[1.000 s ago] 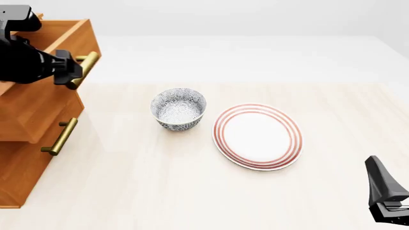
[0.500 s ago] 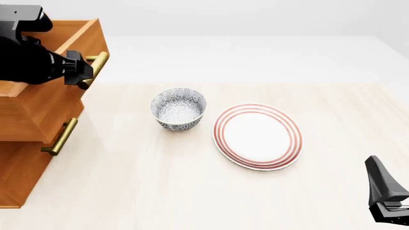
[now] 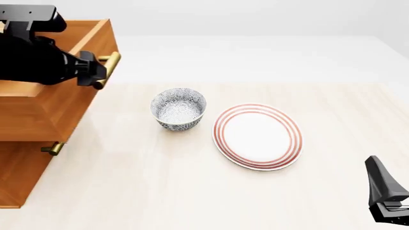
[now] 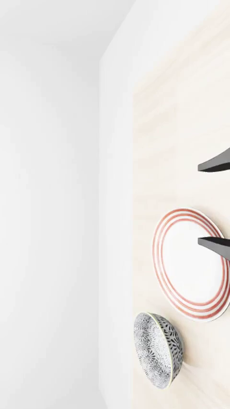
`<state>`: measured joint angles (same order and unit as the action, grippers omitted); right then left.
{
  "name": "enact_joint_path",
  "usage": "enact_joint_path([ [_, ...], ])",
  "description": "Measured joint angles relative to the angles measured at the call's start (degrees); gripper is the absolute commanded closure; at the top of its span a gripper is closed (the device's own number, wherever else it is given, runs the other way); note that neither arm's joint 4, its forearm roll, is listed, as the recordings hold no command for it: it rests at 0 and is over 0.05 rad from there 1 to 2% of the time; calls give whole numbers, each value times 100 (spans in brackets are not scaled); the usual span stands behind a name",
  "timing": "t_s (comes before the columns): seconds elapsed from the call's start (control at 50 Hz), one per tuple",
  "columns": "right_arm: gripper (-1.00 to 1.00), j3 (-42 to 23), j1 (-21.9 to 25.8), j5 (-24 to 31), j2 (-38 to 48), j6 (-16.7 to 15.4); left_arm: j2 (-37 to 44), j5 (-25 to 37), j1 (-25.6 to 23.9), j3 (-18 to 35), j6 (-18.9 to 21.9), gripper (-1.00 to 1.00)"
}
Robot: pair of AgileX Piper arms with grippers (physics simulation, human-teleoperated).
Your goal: Open the top drawer of the cabinet.
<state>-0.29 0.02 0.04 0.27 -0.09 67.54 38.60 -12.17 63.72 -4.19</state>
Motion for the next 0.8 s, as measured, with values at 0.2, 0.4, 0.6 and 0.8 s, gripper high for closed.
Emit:
enact_joint_path([
  [0.2,-100,0,0,0,0,0,30,-7,-193,23,32,-100],
  [0.4,-100,0,0,0,0,0,84,-8,-427,66,105,-100],
  [0.6,-100,0,0,0,0,0,154,7,-667,128,217,-100],
  [0.8,-100,0,0,0,0,0,165,44,-708,146,202,-100],
])
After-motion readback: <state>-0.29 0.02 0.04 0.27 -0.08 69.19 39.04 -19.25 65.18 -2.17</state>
